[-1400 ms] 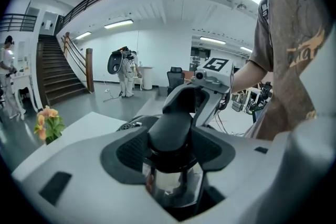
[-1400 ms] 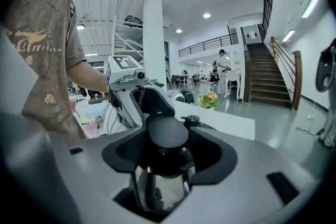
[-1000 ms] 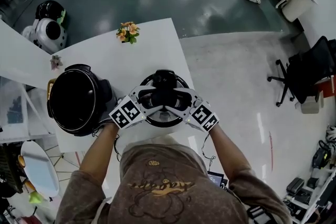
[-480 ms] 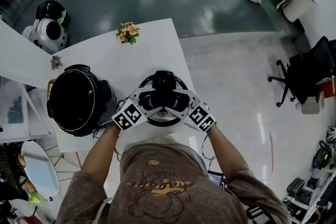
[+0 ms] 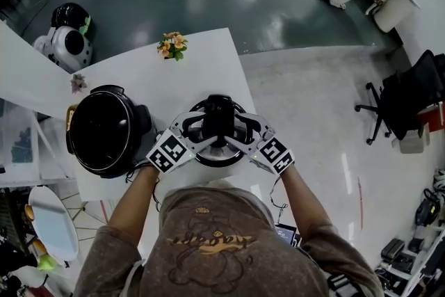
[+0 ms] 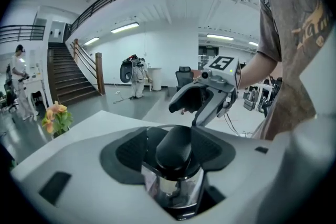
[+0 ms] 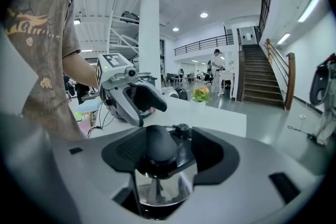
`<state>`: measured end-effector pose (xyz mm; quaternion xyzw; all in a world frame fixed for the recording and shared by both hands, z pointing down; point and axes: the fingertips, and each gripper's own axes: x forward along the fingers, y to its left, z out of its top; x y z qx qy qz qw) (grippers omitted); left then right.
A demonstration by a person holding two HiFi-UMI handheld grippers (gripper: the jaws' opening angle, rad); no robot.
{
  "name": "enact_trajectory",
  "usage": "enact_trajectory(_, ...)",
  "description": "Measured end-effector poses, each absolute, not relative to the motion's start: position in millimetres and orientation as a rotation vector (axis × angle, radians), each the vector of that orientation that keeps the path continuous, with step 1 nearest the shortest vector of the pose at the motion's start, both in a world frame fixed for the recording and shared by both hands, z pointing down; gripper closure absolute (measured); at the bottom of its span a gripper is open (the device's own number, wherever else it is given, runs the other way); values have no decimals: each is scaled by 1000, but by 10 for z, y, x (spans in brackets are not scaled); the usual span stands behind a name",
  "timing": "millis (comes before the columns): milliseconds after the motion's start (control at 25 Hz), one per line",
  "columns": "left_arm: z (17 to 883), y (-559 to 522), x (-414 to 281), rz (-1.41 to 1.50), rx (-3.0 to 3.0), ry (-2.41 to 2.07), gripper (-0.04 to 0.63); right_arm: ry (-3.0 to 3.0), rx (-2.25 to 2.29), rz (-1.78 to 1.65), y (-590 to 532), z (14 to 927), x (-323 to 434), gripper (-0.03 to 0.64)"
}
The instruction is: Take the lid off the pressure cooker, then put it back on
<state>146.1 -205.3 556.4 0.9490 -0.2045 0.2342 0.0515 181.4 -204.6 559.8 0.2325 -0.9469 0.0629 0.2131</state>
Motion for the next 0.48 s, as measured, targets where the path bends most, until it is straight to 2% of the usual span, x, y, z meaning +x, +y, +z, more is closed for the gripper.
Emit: enact_trajectory(480,5070,-1819,1196,474,2850,-801,327,-2668,881,200,-1801,5144,2080,356)
